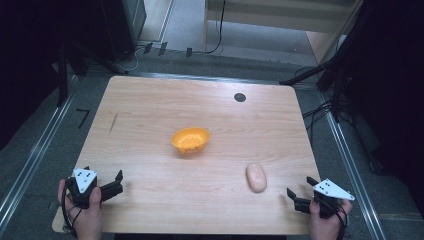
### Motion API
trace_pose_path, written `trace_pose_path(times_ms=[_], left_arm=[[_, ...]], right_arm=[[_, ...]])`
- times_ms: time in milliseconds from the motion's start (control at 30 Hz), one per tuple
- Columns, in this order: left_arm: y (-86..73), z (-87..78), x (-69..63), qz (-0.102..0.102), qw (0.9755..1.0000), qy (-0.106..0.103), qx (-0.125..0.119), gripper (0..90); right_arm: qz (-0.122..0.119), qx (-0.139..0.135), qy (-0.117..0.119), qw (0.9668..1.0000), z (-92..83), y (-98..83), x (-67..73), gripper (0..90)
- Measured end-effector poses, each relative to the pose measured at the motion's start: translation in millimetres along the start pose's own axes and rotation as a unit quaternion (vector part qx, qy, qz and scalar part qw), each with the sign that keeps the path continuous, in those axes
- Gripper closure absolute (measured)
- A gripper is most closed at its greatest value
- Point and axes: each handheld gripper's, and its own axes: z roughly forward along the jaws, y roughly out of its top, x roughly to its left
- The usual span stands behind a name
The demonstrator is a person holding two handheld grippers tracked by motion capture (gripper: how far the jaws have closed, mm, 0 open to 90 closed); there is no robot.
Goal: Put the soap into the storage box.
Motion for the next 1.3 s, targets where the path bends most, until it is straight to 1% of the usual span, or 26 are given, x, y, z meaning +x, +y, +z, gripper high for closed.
trace_pose_path(times_ms=[33, 100, 167, 233, 333, 400, 433, 500, 533, 567, 600, 633, 700, 767, 933, 1133, 1300], left_arm=[[-0.2, -0.8, 0.8, -0.001, 1.0000, -0.001, -0.002, 0.0], [-1.3, -3.0, 0.3, -0.007, 0.9998, -0.003, -0.020, 0.0], [-2.6, -5.1, -1.7, -0.005, 0.9993, 0.014, -0.035, 0.1], [-3.5, -6.9, -2.9, 0.000, 0.9989, 0.019, -0.043, 2.5], [-2.5, -5.0, -1.8, 0.000, 0.9994, 0.008, -0.034, 2.8], [-1.9, -4.4, -1.4, 0.000, 0.9995, 0.006, -0.030, 2.8], [-1.9, -4.1, -1.5, 0.003, 0.9996, 0.004, -0.029, 2.8], [-1.8, -3.8, -2.3, 0.005, 0.9996, 0.002, -0.027, 2.8], [-1.7, -3.6, -2.9, 0.009, 0.9996, 0.000, -0.026, 2.8], [-1.8, -3.7, -2.6, 0.009, 0.9996, -0.004, -0.027, 2.9], [-1.8, -3.7, -2.6, 0.009, 0.9996, -0.004, -0.027, 2.8], [-1.9, -4.2, -1.5, 0.005, 0.9995, -0.010, -0.028, 2.9], [-2.0, -4.2, -1.1, 0.003, 0.9995, -0.011, -0.029, 2.9], [-2.0, -4.4, -1.7, 0.006, 0.9995, -0.009, -0.028, 3.9], [-2.1, -4.6, -2.3, 0.009, 0.9995, -0.014, -0.026, 4.0], [-1.9, -4.3, -2.2, 0.010, 0.9996, -0.014, -0.023, 4.0], [-1.8, -3.7, -3.0, 0.013, 0.9995, -0.015, -0.023, 4.0]], right_arm=[[0.002, 0.000, -0.002, 1.0000, -0.3, -0.1, 0.0, 13.5], [-0.001, -0.002, -0.003, 1.0000, -0.5, -0.2, 0.5, 13.2], [-0.008, 0.001, -0.007, 0.9999, 0.0, 0.0, 2.1, 13.2], [-0.016, 0.008, -0.010, 0.9998, 1.5, 0.6, 3.3, 13.1], [-0.015, 0.023, -0.017, 0.9995, 3.8, 1.6, 4.6, 13.1], [-0.010, 0.028, -0.015, 0.9994, 5.4, 2.5, 3.8, 12.9], [-0.007, 0.035, -0.015, 0.9992, 5.8, 3.3, 4.3, 12.9], [-0.009, 0.040, -0.017, 0.9990, 6.3, 4.3, 4.4, 12.8], [-0.006, 0.046, -0.021, 0.9987, 6.4, 5.8, 5.3, 12.8], [0.002, 0.060, -0.025, 0.9979, 6.3, 10.0, 6.2, 12.8], [0.002, 0.060, -0.025, 0.9979, 6.3, 10.0, 6.2, 12.8], [0.009, 0.069, -0.031, 0.9971, 6.1, 14.4, 6.9, 12.8], [0.012, 0.070, -0.030, 0.9970, 5.4, 16.8, 7.4, 12.8], [0.010, 0.079, -0.035, 0.9962, 4.2, 23.6, 8.6, 12.8], [0.015, 0.091, -0.035, 0.9952, 5.1, 32.8, 9.8, 12.8], [0.026, 0.108, -0.028, 0.9934, 8.5, 40.6, 13.5, 11.4], [0.027, 0.117, -0.023, 0.9925, 11.7, 47.1, 17.4, 11.1]])
